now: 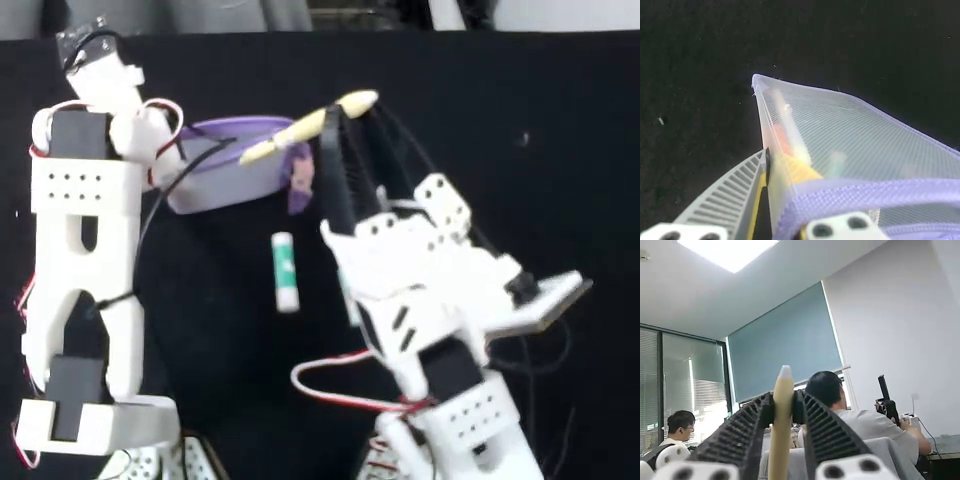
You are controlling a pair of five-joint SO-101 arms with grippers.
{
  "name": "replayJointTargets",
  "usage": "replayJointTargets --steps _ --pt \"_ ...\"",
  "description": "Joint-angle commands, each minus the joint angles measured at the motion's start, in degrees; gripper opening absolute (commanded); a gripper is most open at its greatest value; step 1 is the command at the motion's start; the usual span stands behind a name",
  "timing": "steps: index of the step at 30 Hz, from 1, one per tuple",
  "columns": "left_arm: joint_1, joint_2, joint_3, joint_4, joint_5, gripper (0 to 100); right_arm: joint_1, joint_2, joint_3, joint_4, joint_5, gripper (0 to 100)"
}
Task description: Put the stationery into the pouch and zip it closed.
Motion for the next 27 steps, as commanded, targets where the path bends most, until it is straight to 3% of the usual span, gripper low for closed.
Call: replayJointTargets --steps 1,13,20,27 --pt "2.6 -0.7 -0.3 -0.8 -0.4 3 -0.5 7.2 -0.2 -6.2 0.5 1.1" --pt "4.2 -0.7 -0.4 0.0 -0.4 3 -0.5 24.5 -0.6 -15.3 1.3 2.7" --pt "1.5 -0.7 -0.5 0.0 -0.4 3 -3.8 26.0 -2.1 -11.0 8.1 29.7" --pt "-2.1 -0.7 0.0 -1.3 -0.4 3 -3.7 25.8 -2.2 -11.1 8.1 25.7"
